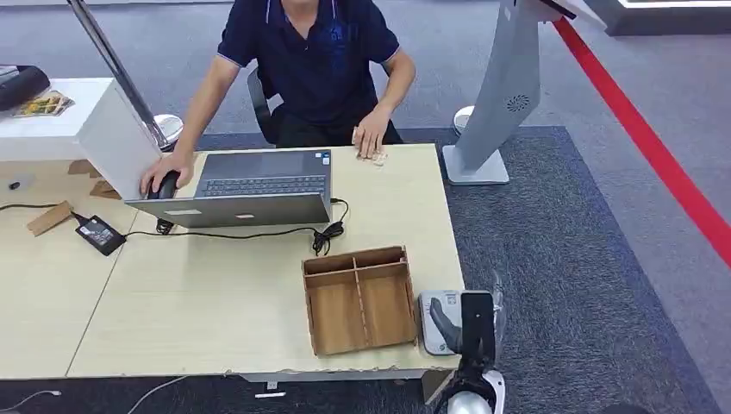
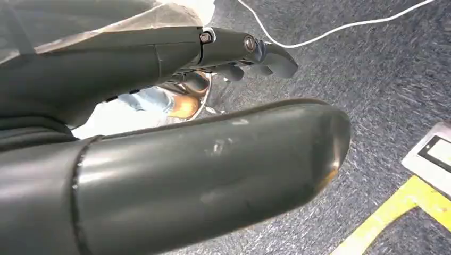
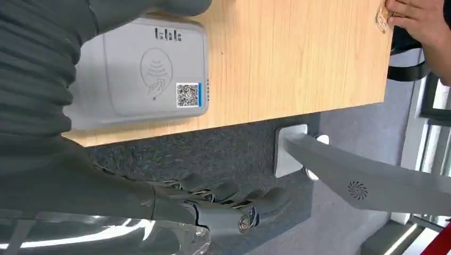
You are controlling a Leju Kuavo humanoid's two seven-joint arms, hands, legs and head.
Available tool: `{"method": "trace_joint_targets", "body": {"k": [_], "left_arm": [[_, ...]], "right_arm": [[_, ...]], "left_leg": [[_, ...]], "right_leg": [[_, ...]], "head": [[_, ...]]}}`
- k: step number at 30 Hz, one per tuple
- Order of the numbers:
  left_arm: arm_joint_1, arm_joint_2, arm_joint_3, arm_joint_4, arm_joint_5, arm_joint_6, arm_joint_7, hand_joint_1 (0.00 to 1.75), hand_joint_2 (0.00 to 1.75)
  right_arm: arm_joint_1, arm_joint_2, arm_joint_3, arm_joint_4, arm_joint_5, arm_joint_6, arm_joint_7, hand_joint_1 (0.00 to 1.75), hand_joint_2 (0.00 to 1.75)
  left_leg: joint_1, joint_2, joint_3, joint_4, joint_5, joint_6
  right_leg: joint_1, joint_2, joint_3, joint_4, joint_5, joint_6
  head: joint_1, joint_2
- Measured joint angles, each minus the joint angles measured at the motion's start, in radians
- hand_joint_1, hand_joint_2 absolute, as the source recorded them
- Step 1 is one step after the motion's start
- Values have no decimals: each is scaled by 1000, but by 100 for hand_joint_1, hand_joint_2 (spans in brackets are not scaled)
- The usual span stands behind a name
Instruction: Pass the card to the sensor for recognition and then transmit it.
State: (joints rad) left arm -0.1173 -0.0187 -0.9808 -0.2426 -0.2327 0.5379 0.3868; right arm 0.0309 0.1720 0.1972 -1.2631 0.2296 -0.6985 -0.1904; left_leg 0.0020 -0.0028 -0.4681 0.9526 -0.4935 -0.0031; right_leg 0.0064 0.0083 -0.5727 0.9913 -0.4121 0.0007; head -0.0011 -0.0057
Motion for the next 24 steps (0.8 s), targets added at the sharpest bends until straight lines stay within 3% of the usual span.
{"method": "trace_joint_targets", "body": {"k": [24], "left_arm": [[0, 0, 0, 0, -2, 0, 0, 0, 0]], "right_arm": [[-7, -6, 12, 24, 16, 0, 0, 0, 175]], "left_leg": [[0, 0, 0, 0, 0, 0]], "right_leg": [[0, 0, 0, 0, 0, 0]], "head": [[0, 0]]}}
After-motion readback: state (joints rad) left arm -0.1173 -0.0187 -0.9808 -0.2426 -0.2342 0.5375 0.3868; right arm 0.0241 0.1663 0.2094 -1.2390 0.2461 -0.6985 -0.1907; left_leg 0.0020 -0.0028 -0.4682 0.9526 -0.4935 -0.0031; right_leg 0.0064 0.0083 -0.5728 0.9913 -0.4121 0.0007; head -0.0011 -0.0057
